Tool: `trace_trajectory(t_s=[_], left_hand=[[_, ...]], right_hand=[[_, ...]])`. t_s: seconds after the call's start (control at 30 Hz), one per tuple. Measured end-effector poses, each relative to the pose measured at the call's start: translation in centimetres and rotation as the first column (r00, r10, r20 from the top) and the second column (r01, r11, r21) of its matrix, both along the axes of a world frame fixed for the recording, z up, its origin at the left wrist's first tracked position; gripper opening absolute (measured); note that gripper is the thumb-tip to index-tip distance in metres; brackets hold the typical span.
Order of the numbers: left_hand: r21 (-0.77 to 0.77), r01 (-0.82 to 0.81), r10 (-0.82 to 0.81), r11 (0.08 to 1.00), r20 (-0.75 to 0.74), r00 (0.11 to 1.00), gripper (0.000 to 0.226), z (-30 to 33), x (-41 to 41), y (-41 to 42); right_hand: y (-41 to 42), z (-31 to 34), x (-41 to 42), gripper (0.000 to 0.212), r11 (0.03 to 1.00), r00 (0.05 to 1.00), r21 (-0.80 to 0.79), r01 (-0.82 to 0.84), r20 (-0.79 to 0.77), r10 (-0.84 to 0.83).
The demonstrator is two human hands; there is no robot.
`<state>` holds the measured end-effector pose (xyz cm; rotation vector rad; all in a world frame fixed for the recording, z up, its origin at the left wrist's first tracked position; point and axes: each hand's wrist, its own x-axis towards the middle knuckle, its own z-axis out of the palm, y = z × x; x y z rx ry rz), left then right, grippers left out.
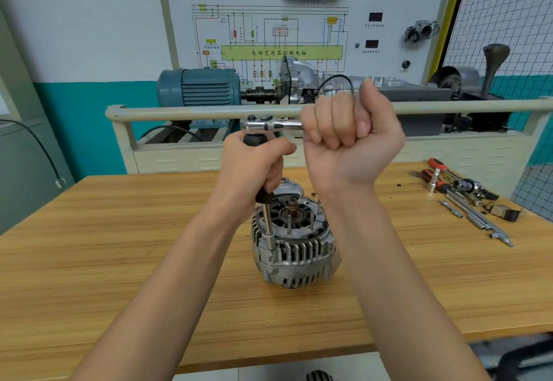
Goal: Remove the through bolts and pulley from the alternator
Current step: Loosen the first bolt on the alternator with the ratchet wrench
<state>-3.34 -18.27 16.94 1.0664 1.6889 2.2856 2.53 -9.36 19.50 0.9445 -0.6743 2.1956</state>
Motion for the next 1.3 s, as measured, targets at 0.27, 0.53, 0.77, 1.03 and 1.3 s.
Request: trace_trajectory(t_s=[0.27, 0.53, 0.77, 1.03, 1.3], left_hand=[[-0.064, 0.323, -0.322, 0.944, 0.029, 0.946, 0.044, 0.5, -0.1, 0.1], [0.011, -0.198, 0.195, 0.98, 0.114, 0.974, 0.045, 0.3, 0.2, 1.8], [0.033, -0.199, 0.197, 0.979, 0.052, 0.979, 0.037, 0.0, 0.3, 1.6], [-0.079, 0.289, -0.293, 0.954, -0.041, 0.955, 0.038, 0.7, -0.5, -0.3], [-0.026, -0.046, 0.048, 0.999, 0.093, 0.994, 0.053, 0.6, 0.1, 1.0]], right_hand=[[2.8, 0.8, -2.6, 0.05, 0.856, 0.868, -0.313, -0.411, 0.153, 0.473], [-1.6, -0.6, 0.4, 0.052, 0.973, 0.973, -0.046, 0.226, -0.047, -0.228], [-1.7, -0.7, 0.3, 0.047, 0.952, 0.947, 0.021, 0.305, -0.114, -0.301], [2.6, 0.8, -2.9, 0.048, 0.864, 0.868, -0.293, -0.41, 0.165, 0.467], [0.2, 0.1, -0.2, 0.051, 0.992, 0.997, -0.126, -0.009, 0.077, 0.019]])
